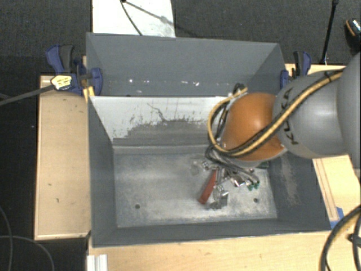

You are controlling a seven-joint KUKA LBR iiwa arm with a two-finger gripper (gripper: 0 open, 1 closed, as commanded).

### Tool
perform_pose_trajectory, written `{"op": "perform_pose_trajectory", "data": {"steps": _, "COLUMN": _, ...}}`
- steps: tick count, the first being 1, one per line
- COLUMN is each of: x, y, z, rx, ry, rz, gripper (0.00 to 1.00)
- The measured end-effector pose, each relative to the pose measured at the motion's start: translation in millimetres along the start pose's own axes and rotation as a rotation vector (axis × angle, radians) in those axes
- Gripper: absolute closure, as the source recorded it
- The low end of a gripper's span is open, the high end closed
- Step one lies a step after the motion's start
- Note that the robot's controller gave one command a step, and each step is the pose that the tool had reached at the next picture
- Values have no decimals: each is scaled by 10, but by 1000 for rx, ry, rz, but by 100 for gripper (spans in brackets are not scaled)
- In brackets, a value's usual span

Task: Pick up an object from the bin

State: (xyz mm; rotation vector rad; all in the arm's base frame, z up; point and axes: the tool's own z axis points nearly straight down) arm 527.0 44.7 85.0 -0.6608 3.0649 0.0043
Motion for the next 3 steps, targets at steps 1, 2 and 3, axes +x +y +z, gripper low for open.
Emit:
{"op": "perform_pose_trajectory", "data": {"steps": 1, "x": 92, "y": -297, "z": 151, "rx": 1, "ry": 7, "rz": 55, "gripper": 0}}
{"op": "perform_pose_trajectory", "data": {"steps": 2, "x": 85, "y": -285, "z": 143, "rx": 1, "ry": 6, "rz": 50, "gripper": 100}}
{"op": "perform_pose_trajectory", "data": {"steps": 3, "x": 107, "y": -684, "z": -1492, "rx": 7, "ry": -2, "rz": -143, "gripper": 100}}
